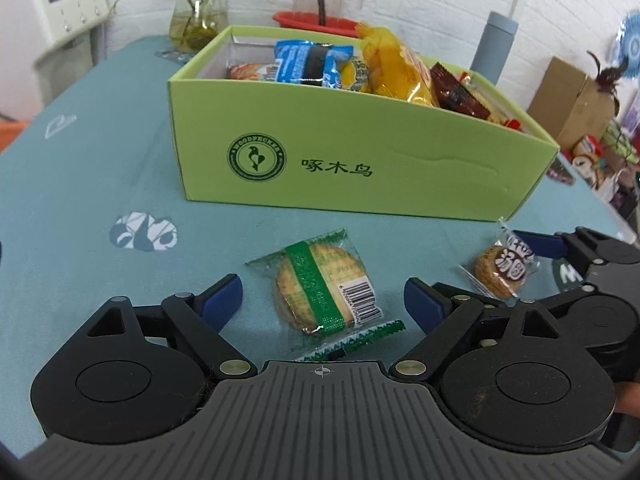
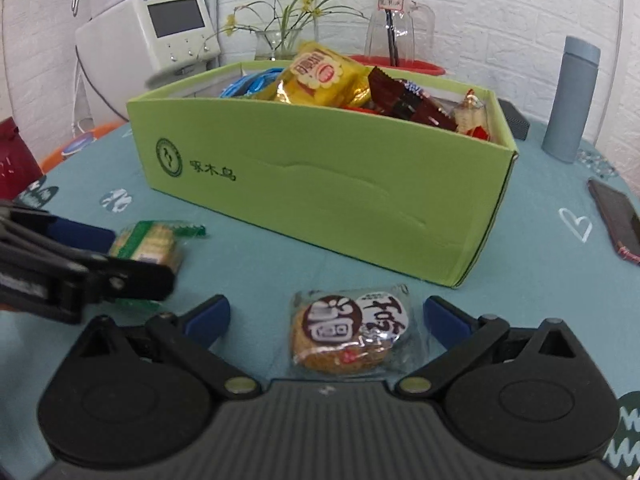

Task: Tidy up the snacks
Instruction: 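Move the left gripper to the round cookie in clear wrap and grasp it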

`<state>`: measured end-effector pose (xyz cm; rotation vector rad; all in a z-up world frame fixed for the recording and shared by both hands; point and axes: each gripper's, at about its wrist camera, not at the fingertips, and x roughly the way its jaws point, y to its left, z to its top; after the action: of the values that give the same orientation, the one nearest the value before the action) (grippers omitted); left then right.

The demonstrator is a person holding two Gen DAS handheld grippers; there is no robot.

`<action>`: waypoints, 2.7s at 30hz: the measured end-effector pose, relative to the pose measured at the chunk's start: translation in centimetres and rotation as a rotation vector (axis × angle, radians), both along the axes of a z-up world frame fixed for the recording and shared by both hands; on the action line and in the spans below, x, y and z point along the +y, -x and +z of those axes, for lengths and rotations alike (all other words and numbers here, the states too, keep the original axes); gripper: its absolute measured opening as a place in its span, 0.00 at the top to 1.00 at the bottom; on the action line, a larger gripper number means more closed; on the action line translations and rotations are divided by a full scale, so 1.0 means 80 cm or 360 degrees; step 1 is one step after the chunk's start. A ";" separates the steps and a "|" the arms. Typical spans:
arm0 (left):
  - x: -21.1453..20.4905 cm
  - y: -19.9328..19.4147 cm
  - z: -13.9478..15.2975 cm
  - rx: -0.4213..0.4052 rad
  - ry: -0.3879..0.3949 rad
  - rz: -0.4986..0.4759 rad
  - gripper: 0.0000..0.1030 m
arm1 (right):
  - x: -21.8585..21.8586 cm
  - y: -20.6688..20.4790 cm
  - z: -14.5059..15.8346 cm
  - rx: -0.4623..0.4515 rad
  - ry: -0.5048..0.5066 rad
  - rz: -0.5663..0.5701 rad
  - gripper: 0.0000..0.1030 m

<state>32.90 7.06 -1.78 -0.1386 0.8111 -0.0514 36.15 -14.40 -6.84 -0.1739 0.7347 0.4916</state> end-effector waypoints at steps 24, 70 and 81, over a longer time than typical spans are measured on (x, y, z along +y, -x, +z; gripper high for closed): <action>-0.001 0.025 0.005 -0.0024 -0.0069 -0.0043 0.36 | 0.009 0.035 0.018 -0.0048 0.0070 0.0147 0.01; -0.005 0.014 -0.005 -0.0039 -0.0216 -0.0041 0.35 | 0.022 0.068 0.002 0.0009 0.0001 0.0242 0.01; -0.030 0.026 0.036 0.0013 0.0263 -0.0294 0.54 | 0.018 0.088 0.019 -0.0100 0.0043 0.0184 0.01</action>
<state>30.86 4.62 1.08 -0.2196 0.8260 -0.2923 29.12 -12.97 -5.31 -0.2571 0.6727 0.5840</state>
